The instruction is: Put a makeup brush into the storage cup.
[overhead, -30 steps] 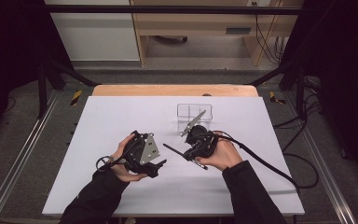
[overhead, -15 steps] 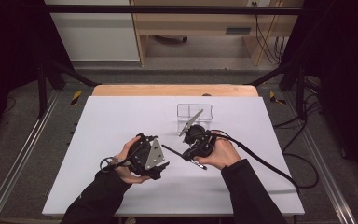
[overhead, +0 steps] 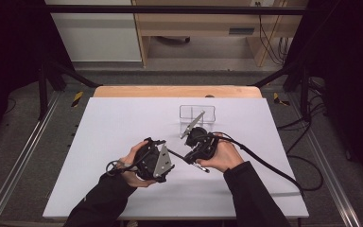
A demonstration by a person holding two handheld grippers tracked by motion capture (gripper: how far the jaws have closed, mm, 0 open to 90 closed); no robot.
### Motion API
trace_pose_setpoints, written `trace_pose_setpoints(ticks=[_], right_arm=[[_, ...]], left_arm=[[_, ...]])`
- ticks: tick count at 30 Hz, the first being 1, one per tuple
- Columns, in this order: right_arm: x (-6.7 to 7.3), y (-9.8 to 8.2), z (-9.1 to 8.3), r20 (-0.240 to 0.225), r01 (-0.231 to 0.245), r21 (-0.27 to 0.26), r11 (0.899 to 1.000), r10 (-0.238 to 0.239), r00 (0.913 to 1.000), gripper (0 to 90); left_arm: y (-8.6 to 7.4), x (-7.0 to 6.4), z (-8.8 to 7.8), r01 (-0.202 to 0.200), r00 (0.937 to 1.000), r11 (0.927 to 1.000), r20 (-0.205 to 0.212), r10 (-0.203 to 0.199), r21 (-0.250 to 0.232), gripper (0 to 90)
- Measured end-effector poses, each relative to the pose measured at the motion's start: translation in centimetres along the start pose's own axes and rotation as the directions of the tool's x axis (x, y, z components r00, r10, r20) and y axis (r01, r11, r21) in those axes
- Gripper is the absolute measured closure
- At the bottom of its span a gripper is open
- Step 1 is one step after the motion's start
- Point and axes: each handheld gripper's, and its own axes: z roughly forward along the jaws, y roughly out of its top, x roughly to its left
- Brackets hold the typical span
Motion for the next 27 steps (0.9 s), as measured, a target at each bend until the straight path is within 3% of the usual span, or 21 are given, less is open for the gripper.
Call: trace_pose_setpoints(ticks=[15,21,27], right_arm=[[0.1,0.2,0.0,-0.014,0.002,0.019,1.0,-0.002,0.9999,84.6],[0.3,0.3,0.1,-0.016,0.014,0.031,0.999,-0.013,0.9998,84.6],[0.5,0.3,0.1,-0.02,0.017,0.035,0.999,-0.017,0.9997,84.6]], left_arm=[[0.4,-0.7,0.1,-0.086,0.9962,0.9963,-0.015,0.086,0.001,30.7],[0.5,-1.2,0.2,-0.146,0.9886,0.9892,-0.035,0.146,0.015,37.8],[0.6,-1.6,0.3,-0.18,0.9827,0.9835,-0.041,0.181,0.014,44.2]])
